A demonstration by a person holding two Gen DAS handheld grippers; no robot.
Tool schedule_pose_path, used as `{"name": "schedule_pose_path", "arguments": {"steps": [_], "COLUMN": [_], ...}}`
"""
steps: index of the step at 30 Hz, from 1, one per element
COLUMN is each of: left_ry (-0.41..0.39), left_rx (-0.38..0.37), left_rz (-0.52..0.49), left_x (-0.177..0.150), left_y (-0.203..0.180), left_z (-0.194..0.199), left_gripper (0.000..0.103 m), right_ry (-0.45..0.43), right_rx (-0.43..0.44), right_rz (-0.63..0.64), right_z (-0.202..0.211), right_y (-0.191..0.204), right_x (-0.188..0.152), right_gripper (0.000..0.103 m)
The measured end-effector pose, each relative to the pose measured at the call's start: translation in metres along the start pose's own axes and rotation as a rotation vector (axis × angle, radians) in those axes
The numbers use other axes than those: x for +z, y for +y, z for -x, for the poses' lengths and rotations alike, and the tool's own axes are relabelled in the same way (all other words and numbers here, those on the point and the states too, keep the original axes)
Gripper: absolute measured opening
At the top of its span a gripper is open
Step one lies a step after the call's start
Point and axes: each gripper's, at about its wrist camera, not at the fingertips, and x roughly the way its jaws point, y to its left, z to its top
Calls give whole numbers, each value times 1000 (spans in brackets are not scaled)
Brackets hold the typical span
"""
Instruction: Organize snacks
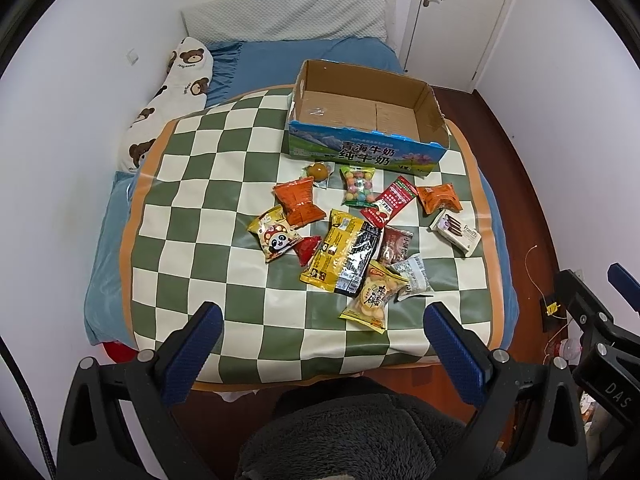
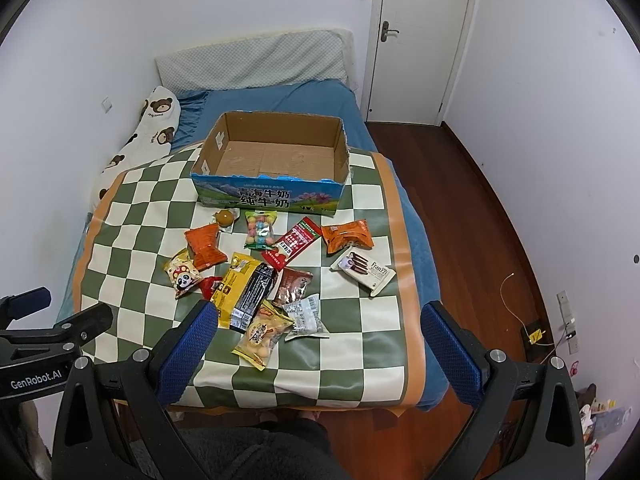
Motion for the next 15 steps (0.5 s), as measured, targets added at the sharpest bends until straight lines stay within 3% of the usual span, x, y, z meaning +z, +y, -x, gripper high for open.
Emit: {"name": "schedule_pose_path", "arguments": {"steps": [15], "left_ry": [-1], "left_rx": [4], "left_rz": [1], "left_x": [1], "left_y": [3], "left_z": [0], "left_gripper": [103], "right_ry": [5], "right_rx": [5], "right_rz": [0], "right_z": [-2], "right_y": [0], "right_x": [0], "right_gripper": [103]}}
